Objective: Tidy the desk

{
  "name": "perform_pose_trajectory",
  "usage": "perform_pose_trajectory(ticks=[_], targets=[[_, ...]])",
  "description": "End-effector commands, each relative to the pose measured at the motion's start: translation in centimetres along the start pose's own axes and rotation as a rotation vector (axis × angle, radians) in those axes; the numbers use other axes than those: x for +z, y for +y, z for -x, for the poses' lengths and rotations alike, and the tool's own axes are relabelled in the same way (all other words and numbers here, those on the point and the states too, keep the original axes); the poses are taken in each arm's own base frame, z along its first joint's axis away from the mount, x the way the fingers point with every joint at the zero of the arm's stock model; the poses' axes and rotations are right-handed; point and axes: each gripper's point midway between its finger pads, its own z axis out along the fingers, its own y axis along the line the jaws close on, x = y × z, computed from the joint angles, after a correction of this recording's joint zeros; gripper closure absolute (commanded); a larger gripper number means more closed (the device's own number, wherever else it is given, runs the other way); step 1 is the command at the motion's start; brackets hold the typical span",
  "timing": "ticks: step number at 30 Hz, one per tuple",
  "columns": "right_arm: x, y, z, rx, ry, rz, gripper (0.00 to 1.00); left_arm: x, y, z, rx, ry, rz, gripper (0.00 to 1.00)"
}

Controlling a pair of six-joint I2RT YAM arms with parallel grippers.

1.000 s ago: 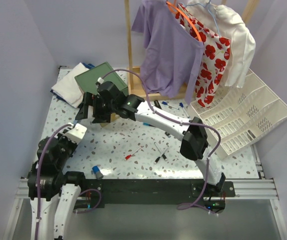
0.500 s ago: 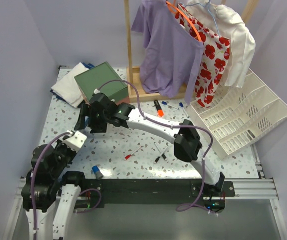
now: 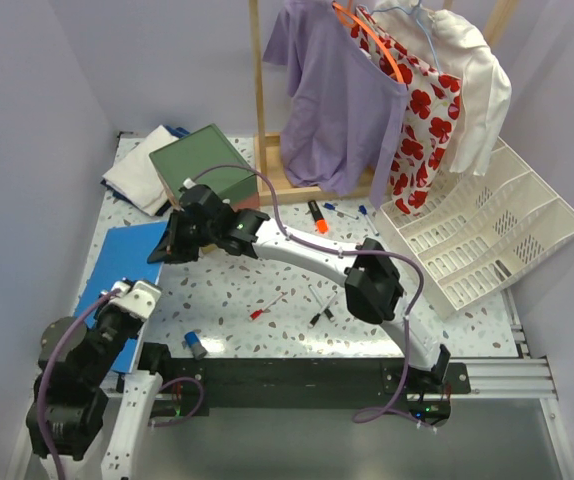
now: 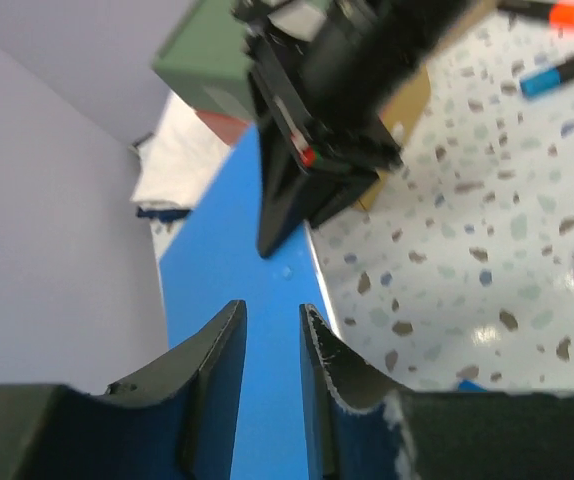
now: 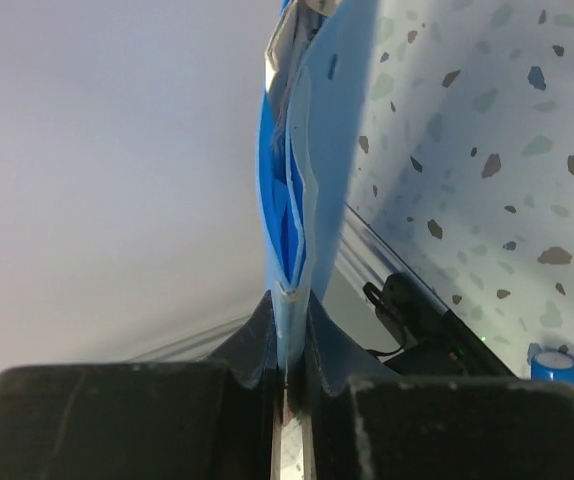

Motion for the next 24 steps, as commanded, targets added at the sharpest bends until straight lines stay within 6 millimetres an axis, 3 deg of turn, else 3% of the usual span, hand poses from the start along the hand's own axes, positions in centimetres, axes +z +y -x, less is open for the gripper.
perform_pose_trajectory(ticks=[1, 3, 5, 6, 8, 9, 10, 11, 16, 19, 24], targets=[[-0.7, 3.7, -1.2, -0.046, 0.095, 0.174, 1.00, -3.3, 3.8, 5.6, -0.092, -0.182, 0.189, 0.61], [-1.6, 5.7, -1.1, -0.102, 0.099, 0.238, 1.00, -4.7, 4.7, 7.5, -0.144, -0.232, 0.226, 0.52], [-2.8, 7.9, -1.4, -0.158, 0.116, 0.315, 1.00, -4.8, 5.6, 8.5, -0.212, -0.231, 0.248, 0.41], [-3.4, 8.7, -1.4, -0.209, 0.114, 0.343, 1.00, -6.0, 6.3, 10.0, -0.227, -0.269, 0.267, 0.28], [-4.9, 10.8, -1.6, -0.281, 0.118, 0.402, 1.00, -5.9, 7.1, 11.3, -0.290, -0.275, 0.275, 0.16], [-5.8, 11.7, -1.6, -0.348, 0.110, 0.434, 1.00, -7.2, 7.8, 12.8, -0.302, -0.318, 0.297, 0.06], [-6.6, 12.4, -1.7, -0.385, 0.111, 0.454, 1.00, -6.8, 8.2, 13.5, -0.319, -0.314, 0.290, 0.04], [-7.8, 13.6, -1.9, -0.432, 0.115, 0.490, 1.00, -7.8, 8.6, 14.8, -0.342, -0.356, 0.297, 0.02], [-13.1, 17.2, -2.4, -0.703, 0.078, 0.594, 1.00, -9.1, 9.8, 18.5, -0.405, -0.448, 0.291, 0.00], [-15.1, 17.7, -2.0, -0.847, 0.032, 0.590, 1.00, -11.0, 10.4, 20.7, -0.456, -0.548, 0.303, 0.00], [-21.1, 18.8, -0.1, -1.095, -0.058, 0.612, 1.00, -12.2, 11.5, 22.3, -0.509, -0.665, 0.346, 0.00]])
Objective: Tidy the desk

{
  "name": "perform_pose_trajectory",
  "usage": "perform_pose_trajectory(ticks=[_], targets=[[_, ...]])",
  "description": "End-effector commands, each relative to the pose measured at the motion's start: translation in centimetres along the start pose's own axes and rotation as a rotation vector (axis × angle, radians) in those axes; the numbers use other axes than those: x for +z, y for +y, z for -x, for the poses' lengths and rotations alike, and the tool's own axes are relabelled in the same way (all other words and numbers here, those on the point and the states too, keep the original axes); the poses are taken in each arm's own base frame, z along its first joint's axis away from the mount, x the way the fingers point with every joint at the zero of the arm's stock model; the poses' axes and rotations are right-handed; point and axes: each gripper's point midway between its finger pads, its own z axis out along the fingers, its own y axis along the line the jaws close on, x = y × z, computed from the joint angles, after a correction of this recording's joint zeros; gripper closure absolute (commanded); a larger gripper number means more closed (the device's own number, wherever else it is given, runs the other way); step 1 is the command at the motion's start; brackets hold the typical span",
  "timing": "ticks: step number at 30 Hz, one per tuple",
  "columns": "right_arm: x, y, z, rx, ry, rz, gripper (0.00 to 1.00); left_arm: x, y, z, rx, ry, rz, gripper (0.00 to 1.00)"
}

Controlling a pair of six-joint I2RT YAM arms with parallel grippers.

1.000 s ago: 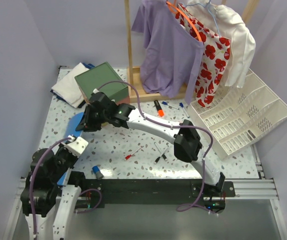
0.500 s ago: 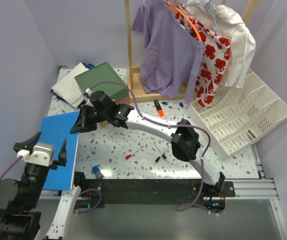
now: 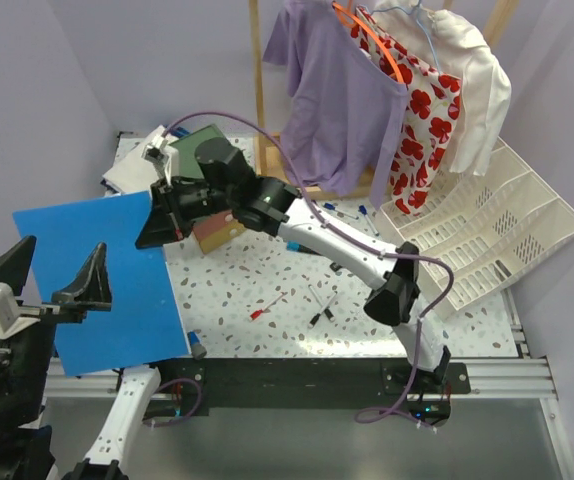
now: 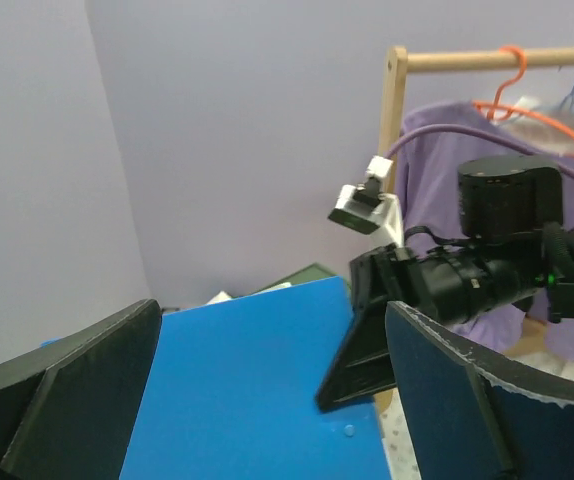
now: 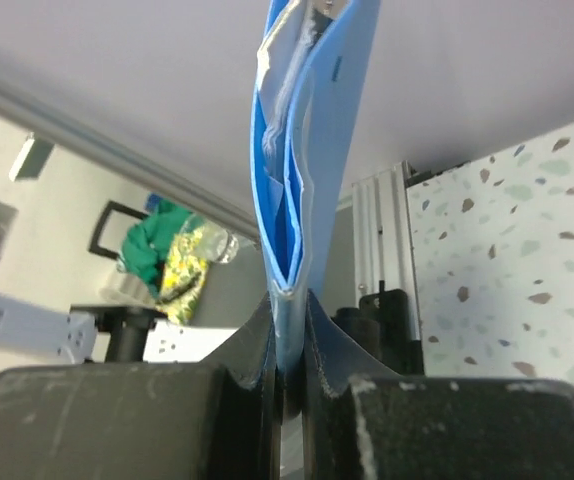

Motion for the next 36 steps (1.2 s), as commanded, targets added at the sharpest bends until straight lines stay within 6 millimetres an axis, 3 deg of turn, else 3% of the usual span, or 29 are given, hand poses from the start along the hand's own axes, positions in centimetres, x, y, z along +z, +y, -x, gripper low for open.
perform_pose_trajectory(ticks=[1, 2, 3, 4, 5, 6, 8, 9, 10, 11, 12, 14, 16, 19, 24, 28, 33, 36], targets=[[-8.7, 8.0, 6.2, -0.428, -0.116, 0.102, 1.00, 0.3, 0.2, 3.2, -0.107, -0.144, 0.025, 0.00], [-9.7, 8.3, 6.5, -0.466, -0.118, 0.100, 1.00, 0.8, 0.1, 2.8, -0.116, -0.138, 0.021, 0.00], [-11.9, 8.6, 7.1, -0.526, -0.124, 0.079, 1.00, 1.0, -0.3, 3.1, -0.120, -0.156, 0.000, 0.00], [-12.8, 8.9, 6.4, -0.543, -0.094, 0.114, 1.00, 1.3, -0.6, 2.9, -0.136, -0.155, -0.016, 0.00], [-14.6, 8.5, 7.0, -0.562, -0.099, 0.104, 1.00, 1.9, -1.3, 2.2, -0.143, -0.139, -0.053, 0.00], [-16.6, 9.4, 6.9, -0.613, -0.101, 0.101, 1.00, 2.3, -1.7, 2.4, -0.148, -0.157, -0.077, 0.00], [-19.5, 9.0, 5.6, -0.659, -0.045, 0.159, 1.00, 3.1, -3.5, 1.3, -0.162, -0.143, -0.177, 0.00], [-21.7, 9.8, 4.9, -0.752, -0.039, 0.141, 1.00, 3.4, -4.2, 2.1, -0.158, -0.193, -0.223, 0.00], [-22.5, 8.7, 4.1, -0.766, -0.016, 0.105, 1.00, 3.6, -4.9, 2.0, -0.164, -0.205, -0.263, 0.00], [-23.8, 7.7, 3.9, -0.802, -0.002, 0.049, 1.00, 4.3, -6.3, 0.3, -0.165, -0.177, -0.346, 0.00], [-25.1, 6.9, 2.3, -0.870, 0.056, 0.014, 1.00, 4.6, -7.0, 0.7, -0.152, -0.216, -0.391, 0.00], [-27.4, 6.1, 1.2, -0.991, 0.096, -0.105, 1.00, 5.2, -9.5, -1.3, -0.103, -0.219, -0.554, 0.00], [-29.4, 5.8, -0.9, -1.005, 0.147, -0.179, 1.00, 5.5, -10.6, -2.9, -0.083, -0.233, -0.636, 0.00], [-31.3, 5.2, -2.5, -1.051, 0.206, -0.243, 1.00, 6.1, -11.9, -5.5, -0.063, -0.268, -0.733, 0.00], [-34.1, 7.9, -4.7, -1.161, 0.257, -0.255, 1.00, 6.1, -13.5, -9.3, -0.077, -0.248, -0.855, 0.00], [-34.0, 9.9, -6.5, -1.189, 0.254, -0.131, 1.00, 5.1, -14.4, -10.9, -0.109, -0.223, -0.930, 0.00], [-33.5, 9.4, -6.6, -1.169, 0.269, -0.108, 1.00, 3.9, -15.1, -12.4, -0.125, -0.199, -0.996, 0.00], [-33.9, 10.3, -6.6, -1.194, 0.267, -0.092, 1.00, 4.1, -14.7, -13.4, -0.087, -0.183, -0.956, 0.00]])
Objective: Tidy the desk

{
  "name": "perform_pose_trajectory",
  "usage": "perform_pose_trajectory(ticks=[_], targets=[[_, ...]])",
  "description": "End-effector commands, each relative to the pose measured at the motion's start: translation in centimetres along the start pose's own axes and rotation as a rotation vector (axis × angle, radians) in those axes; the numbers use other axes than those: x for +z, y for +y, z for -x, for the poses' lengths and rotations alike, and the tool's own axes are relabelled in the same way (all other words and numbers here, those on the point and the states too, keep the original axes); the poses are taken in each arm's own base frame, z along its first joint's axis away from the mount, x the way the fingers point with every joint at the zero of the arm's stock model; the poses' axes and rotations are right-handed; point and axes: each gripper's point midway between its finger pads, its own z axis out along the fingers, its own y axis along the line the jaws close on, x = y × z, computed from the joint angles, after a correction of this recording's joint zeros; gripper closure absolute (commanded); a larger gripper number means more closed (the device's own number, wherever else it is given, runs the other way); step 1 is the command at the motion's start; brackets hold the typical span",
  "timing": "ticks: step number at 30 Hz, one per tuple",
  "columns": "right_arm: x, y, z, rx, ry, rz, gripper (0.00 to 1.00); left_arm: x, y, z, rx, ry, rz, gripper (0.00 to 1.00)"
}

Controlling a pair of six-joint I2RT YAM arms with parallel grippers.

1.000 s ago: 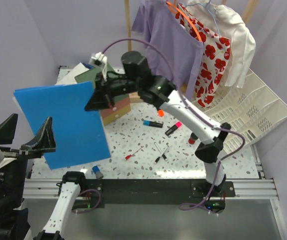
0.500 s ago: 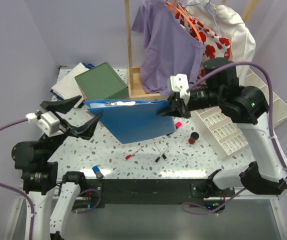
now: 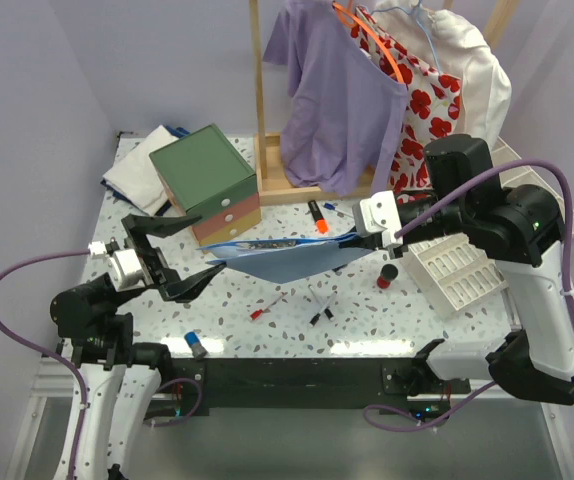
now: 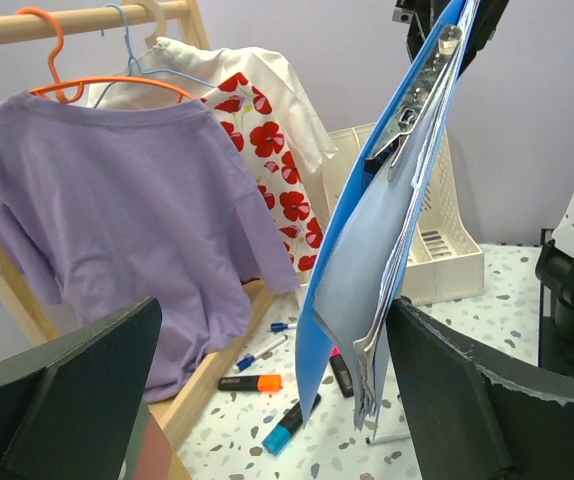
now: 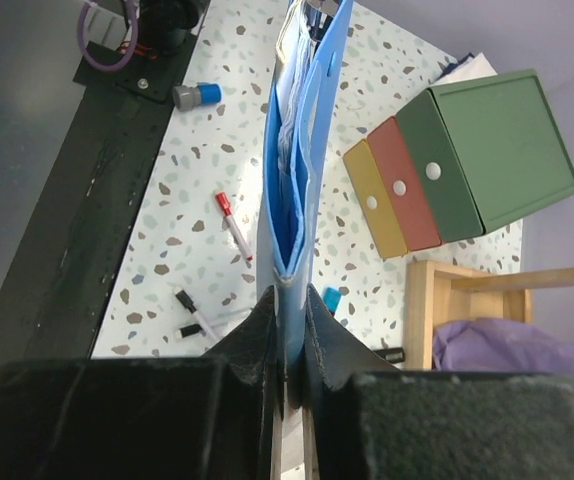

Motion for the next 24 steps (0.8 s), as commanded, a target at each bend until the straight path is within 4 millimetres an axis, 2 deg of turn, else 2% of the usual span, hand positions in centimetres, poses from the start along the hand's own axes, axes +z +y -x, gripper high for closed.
perform_pose_trajectory(ticks=[1, 5, 10, 17, 21, 22, 24], targets=[[-1.4, 2.2, 3.0, -0.094, -0.104, 0.071, 1.00, -0.5, -0.3, -0.5, 0.047, 0.003, -0.001, 0.00], [-1.2, 2.5, 3.3, -0.125, -0.125, 0.104, 1.00, -0.6, -2.1, -0.4, 0.011, -0.040, -0.085, 0.00], [-0.4, 1.7, 2.9, -0.129, -0.121, 0.115, 1.00, -0.9, -3.3, -0.8, -0.051, -0.067, -0.130, 0.00], [1.1, 0.5, 2.7, -0.080, -0.135, 0.147, 1.00, -1.2, -5.4, 0.9, -0.079, -0.150, -0.211, 0.05], [1.8, 0.0, 2.7, -0.040, -0.160, 0.172, 1.00, -1.4, -6.2, 0.6, -0.138, -0.158, -0.258, 0.17], [1.9, -0.2, 2.6, -0.027, -0.163, 0.173, 1.00, -1.3, -6.2, 0.4, -0.143, -0.150, -0.265, 0.25], [1.9, -0.6, 2.6, -0.015, -0.170, 0.170, 1.00, -1.2, -6.0, -0.1, -0.160, -0.135, -0.267, 0.35]])
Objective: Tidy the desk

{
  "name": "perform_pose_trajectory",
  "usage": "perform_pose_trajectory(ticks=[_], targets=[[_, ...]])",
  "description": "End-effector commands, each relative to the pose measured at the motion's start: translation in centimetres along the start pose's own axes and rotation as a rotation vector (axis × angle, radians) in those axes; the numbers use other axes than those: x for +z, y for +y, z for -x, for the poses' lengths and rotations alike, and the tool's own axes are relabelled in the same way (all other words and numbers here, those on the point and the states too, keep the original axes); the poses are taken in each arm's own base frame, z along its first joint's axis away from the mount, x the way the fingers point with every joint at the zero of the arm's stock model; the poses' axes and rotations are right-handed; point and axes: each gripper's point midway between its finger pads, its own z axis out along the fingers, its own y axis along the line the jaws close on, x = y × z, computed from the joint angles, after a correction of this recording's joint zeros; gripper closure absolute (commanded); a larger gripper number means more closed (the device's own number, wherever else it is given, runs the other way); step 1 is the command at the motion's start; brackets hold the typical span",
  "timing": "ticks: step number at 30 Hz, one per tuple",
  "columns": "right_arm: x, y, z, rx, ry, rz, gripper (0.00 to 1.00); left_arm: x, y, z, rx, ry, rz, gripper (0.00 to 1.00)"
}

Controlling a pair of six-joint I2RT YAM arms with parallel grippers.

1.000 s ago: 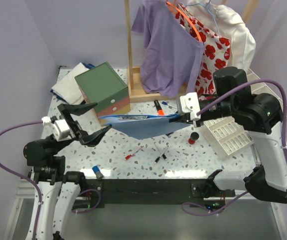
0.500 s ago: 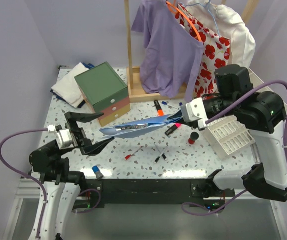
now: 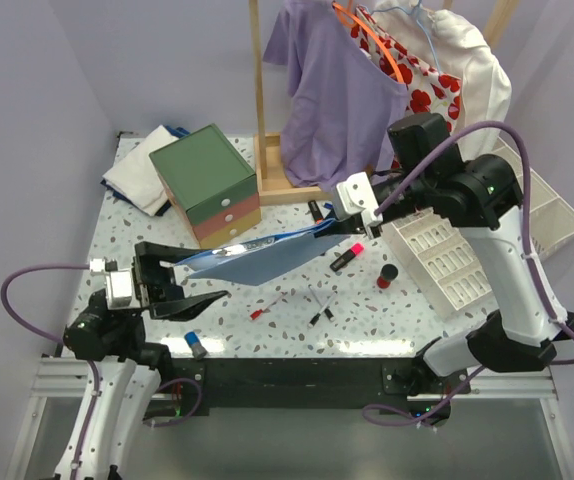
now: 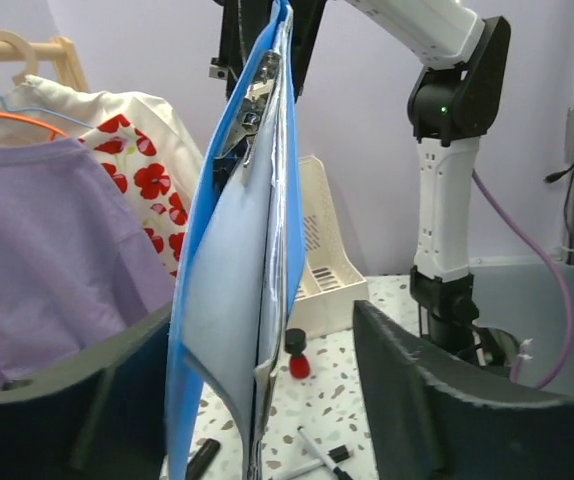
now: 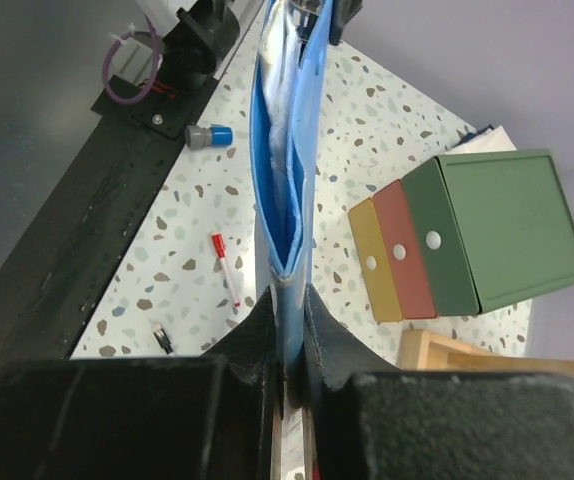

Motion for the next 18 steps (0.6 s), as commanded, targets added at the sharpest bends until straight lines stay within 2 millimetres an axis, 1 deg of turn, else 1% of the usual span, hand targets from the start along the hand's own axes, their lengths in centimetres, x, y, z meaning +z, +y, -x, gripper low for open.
perform_pose_trajectory(ticks=[1, 2, 3, 4, 6, 7, 8, 9, 10, 11, 12, 13, 14, 16, 17, 18], targets=[[-1.2, 1.8, 2.1, 0.046, -0.078, 0.045, 1.00, 0.1, -0.8, -0.1, -0.029, -0.001, -0.053, 0.47], [-1.2, 1.7, 2.2, 0.049, -0.090, 0.046, 1.00, 0.1, -0.7, -0.3, -0.039, 0.001, -0.052, 0.56], [-1.2, 1.6, 2.0, 0.060, -0.090, 0.045, 1.00, 0.2, -0.6, -0.3, -0.037, 0.005, -0.054, 0.68], [-1.3, 1.6, 2.0, 0.072, -0.092, 0.041, 1.00, 0.2, -0.4, -0.5, -0.054, 0.011, -0.044, 0.84], [-1.1, 1.4, 1.7, 0.089, -0.098, 0.039, 1.00, 0.3, 0.0, -0.2, -0.042, 0.003, -0.023, 0.91], [-1.3, 1.4, 1.6, 0.113, -0.097, 0.025, 1.00, 0.3, 0.6, -0.3, -0.068, 0.006, 0.009, 0.97], [-1.4, 0.9, 1.6, 0.110, -0.101, 0.009, 1.00, 0.3, 0.8, -0.3, -0.067, 0.007, 0.025, 1.00], [-1.3, 0.8, 1.0, 0.133, -0.095, 0.003, 1.00, 0.4, 1.2, 0.0, -0.042, 0.006, 0.044, 1.00], [-1.7, 0.7, 1.0, 0.175, -0.094, -0.023, 0.98, 0.4, 2.0, -0.3, -0.078, 0.016, 0.087, 1.00], [-1.5, 0.0, 0.7, 0.178, -0.096, -0.046, 0.92, 0.3, 2.3, -0.4, -0.084, 0.020, 0.104, 1.00], [-1.9, -0.4, 0.3, 0.194, -0.085, -0.078, 0.81, 0.4, 2.5, -0.1, -0.074, 0.020, 0.115, 1.00], [-2.2, -0.4, 0.5, 0.223, -0.084, -0.102, 0.70, 0.4, 3.1, -0.3, -0.103, 0.021, 0.147, 1.00], [-2.3, -0.9, 0.2, 0.231, -0.080, -0.124, 0.52, 0.4, 3.4, -0.3, -0.115, 0.020, 0.162, 1.00], [-2.9, -1.7, -0.7, 0.296, -0.049, -0.193, 0.40, 0.4, 4.0, 0.0, -0.131, 0.013, 0.195, 1.00], [-3.2, -2.2, -0.8, 0.297, -0.046, -0.228, 0.31, 0.4, 4.2, 0.0, -0.134, 0.013, 0.206, 1.00], [-3.8, -2.8, -1.3, 0.318, -0.031, -0.274, 0.28, 0.5, 4.3, 0.4, -0.132, 0.008, 0.214, 1.00]])
